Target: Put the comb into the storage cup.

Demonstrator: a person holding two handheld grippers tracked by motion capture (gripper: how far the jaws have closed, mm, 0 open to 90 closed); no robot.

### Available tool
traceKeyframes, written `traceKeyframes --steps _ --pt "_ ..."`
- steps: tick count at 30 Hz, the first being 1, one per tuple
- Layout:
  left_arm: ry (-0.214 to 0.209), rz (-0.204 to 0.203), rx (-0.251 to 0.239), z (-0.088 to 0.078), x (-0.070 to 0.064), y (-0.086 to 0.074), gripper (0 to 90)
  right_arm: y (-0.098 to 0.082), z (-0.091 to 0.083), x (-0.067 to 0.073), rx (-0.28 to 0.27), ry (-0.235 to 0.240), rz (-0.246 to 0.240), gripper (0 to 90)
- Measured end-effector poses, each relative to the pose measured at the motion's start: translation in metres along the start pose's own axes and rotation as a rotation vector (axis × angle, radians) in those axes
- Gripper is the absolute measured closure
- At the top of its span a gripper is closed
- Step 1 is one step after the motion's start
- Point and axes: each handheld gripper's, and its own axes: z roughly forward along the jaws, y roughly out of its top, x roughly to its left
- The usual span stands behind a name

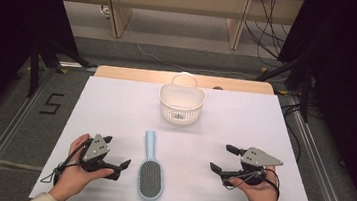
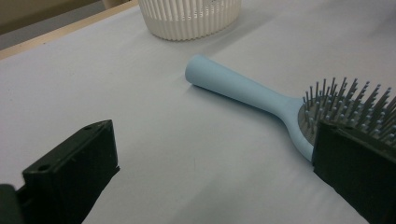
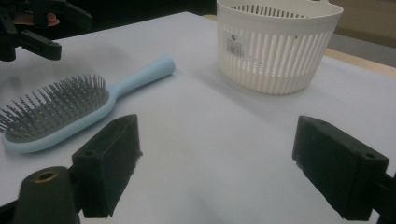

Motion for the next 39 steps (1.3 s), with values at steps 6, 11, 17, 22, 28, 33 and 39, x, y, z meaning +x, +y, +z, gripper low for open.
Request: traceKeyframes --steps 6,11,17,22,28,33,39 --pt "-0.007 -0.034 -0.05 0.001 0.003 0.014 20.4 0.0 0.001 0.001 -0.002 -0.005 0.003 16.1" --pt "-0.044 -0.007 -0.055 0.012 -0.001 0.042 52.6 0.0 0.002 0.001 0.003 -0.011 0.009 16.1" --pt "-0.124 -0.028 0.069 0.062 -0.007 0.076 89.6 -0.002 0.001 -0.002 -0.001 -0.019 0.021 16.0" --pt "-0.123 0.036 0.228 0.102 -0.017 0.083 89.7 -0.002 0.0 -0.003 -0.003 -0.014 0.026 16.0" --pt "-0.12 0.103 0.345 0.126 -0.024 0.082 89.8 -0.002 0.001 -0.002 0.002 -0.008 0.02 15.9" --pt "-0.127 0.125 0.394 0.135 -0.027 0.08 89.7 -0.002 0.002 -0.002 0.007 -0.01 0.021 15.9" --pt "-0.118 0.139 0.431 0.136 -0.026 0.077 89.8 -0.003 0.002 -0.002 0.009 -0.006 0.023 15.9"
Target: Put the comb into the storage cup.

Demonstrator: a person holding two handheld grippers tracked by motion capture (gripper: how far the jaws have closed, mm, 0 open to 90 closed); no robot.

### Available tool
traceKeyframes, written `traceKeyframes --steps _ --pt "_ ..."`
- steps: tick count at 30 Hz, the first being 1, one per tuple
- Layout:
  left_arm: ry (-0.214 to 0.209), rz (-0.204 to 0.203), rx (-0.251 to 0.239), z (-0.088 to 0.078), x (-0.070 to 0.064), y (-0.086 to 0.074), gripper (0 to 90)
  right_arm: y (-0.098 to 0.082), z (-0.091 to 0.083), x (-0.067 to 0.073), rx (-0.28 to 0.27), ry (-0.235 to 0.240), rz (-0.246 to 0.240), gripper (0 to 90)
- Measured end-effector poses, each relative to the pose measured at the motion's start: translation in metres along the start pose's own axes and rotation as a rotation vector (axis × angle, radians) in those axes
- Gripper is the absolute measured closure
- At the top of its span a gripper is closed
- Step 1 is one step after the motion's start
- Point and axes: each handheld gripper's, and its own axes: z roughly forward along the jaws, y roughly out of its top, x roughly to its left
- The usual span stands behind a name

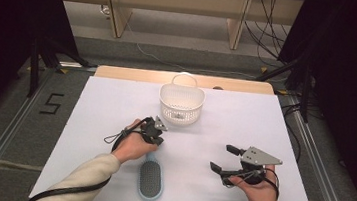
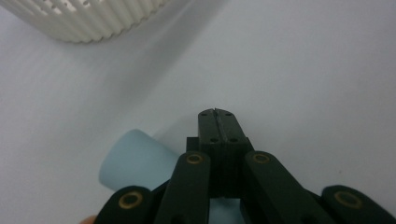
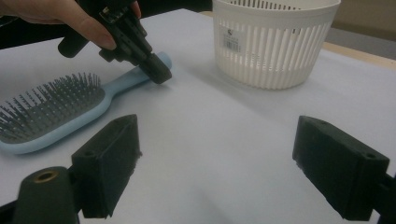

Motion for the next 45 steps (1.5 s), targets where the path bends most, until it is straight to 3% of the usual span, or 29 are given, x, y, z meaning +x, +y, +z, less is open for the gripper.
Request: traceKeyframes --steps 6,8,16,21,29,45 --pt "0.007 0.006 0.032 -0.004 0.007 -0.007 89.8 0.0 0.0 0.001 0.002 0.0 -0.001 15.8" --pt "0.035 0.027 0.056 -0.008 0.008 -0.01 89.8 0.0 0.0 0.001 0.005 -0.001 -0.003 15.8" --pt "0.041 -0.016 0.083 -0.024 0.019 -0.033 89.8 -0.001 0.001 0.0 0.013 0.001 -0.002 15.8" --pt "0.038 -0.033 0.075 -0.034 0.021 -0.049 89.8 -0.001 0.002 0.0 0.013 0.0 -0.002 15.8" --pt "0.036 -0.064 0.072 -0.05 0.02 -0.074 89.8 -0.001 0.003 0.0 0.017 -0.003 -0.002 15.8" --pt "0.026 -0.044 0.08 -0.075 0.003 -0.108 89.7 0.0 0.002 0.001 0.015 0.003 -0.007 15.9"
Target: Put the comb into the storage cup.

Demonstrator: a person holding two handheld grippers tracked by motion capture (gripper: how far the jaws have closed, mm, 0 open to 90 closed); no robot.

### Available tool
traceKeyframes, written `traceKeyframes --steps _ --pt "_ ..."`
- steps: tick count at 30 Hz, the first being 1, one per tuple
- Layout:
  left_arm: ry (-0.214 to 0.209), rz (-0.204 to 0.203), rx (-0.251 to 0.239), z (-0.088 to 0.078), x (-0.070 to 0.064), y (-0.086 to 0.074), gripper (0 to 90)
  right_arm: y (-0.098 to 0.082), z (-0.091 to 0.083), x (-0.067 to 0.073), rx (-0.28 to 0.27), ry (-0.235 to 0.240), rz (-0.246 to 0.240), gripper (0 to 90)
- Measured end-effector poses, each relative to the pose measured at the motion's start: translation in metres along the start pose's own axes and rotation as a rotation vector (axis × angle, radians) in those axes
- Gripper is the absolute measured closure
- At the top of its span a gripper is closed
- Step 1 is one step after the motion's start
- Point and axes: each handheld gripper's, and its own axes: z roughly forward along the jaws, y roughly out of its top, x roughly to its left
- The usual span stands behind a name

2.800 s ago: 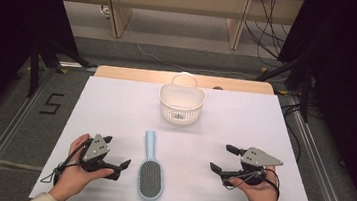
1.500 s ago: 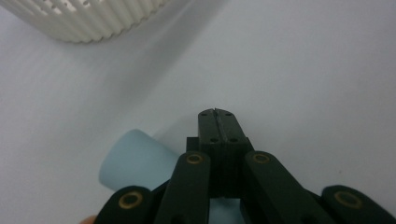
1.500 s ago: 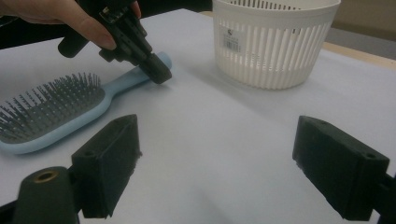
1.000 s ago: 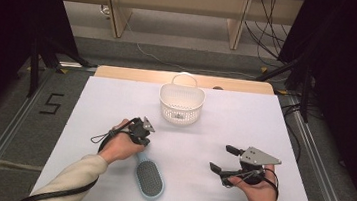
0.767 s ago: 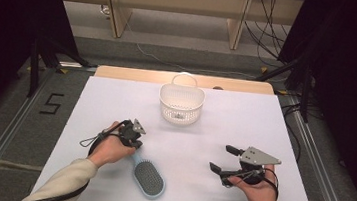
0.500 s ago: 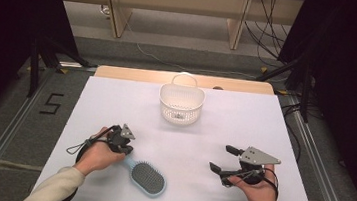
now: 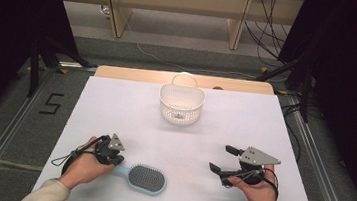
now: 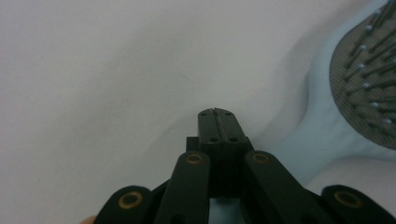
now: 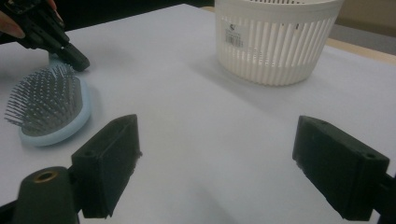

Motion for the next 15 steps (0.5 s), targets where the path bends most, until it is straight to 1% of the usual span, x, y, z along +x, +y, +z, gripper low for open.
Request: traceKeyframes --steps 5,11,15 --pt "0.001 0.011 0.003 -0.004 -0.005 -0.006 89.7 0.0 0.0 0.0 0.0 0.001 -0.001 15.9" --pt "-0.013 0.0 -0.001 -0.009 -0.007 -0.013 89.7 0.001 0.0 0.0 -0.002 0.001 -0.003 15.9" --pt "-0.01 0.006 0.001 -0.011 -0.009 -0.017 89.7 0.001 -0.001 0.0 -0.005 0.001 -0.002 15.9"
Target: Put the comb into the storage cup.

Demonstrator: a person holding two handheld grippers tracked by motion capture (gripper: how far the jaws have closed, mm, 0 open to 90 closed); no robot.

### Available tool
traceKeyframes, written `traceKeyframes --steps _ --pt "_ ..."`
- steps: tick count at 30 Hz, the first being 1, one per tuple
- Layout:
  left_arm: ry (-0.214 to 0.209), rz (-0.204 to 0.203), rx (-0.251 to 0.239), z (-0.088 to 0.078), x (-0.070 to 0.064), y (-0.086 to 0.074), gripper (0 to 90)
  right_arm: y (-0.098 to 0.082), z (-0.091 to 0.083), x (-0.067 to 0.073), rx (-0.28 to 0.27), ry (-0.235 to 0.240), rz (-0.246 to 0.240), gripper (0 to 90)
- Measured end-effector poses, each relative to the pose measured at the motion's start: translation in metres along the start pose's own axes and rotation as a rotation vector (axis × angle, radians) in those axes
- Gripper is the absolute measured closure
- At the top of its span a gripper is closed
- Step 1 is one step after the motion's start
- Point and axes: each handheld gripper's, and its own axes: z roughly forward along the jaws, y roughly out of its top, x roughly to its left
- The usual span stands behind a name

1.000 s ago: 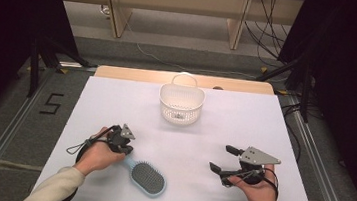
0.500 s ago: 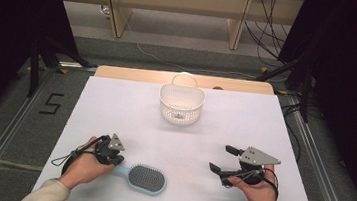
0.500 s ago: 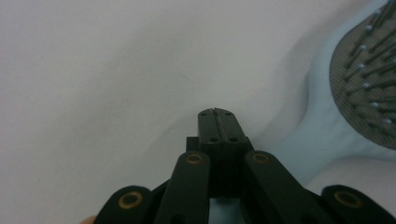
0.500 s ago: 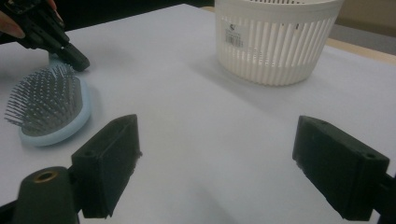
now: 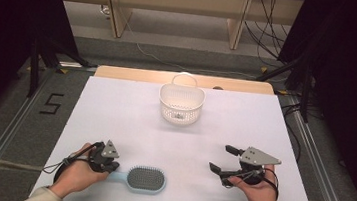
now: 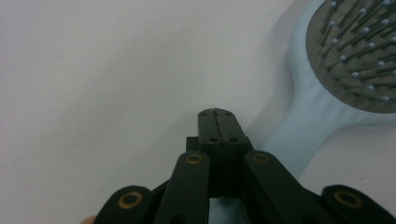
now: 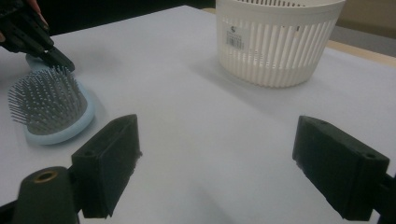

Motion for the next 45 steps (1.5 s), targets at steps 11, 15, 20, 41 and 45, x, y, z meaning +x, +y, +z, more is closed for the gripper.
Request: traceKeyframes --steps 11,15,20,41,45 --pt "0.017 0.005 -0.007 -0.005 -0.008 -0.009 89.7 0.0 0.0 0.0 -0.002 0.004 -0.005 15.9" --pt "0.018 0.005 -0.006 -0.007 -0.011 -0.012 89.7 0.0 0.0 0.0 -0.001 0.005 -0.002 15.9" --pt "0.012 -0.005 -0.012 -0.008 -0.01 -0.014 89.6 0.0 0.0 0.0 -0.002 0.007 0.0 15.8" --pt "0.059 -0.081 -0.203 -0.016 0.01 -0.013 47.3 0.0 -0.001 -0.001 -0.001 0.005 -0.002 15.8" --pt "0.048 -0.129 -0.257 -0.019 0.014 -0.013 21.0 0.0 0.0 -0.001 -0.001 0.004 -0.003 15.8"
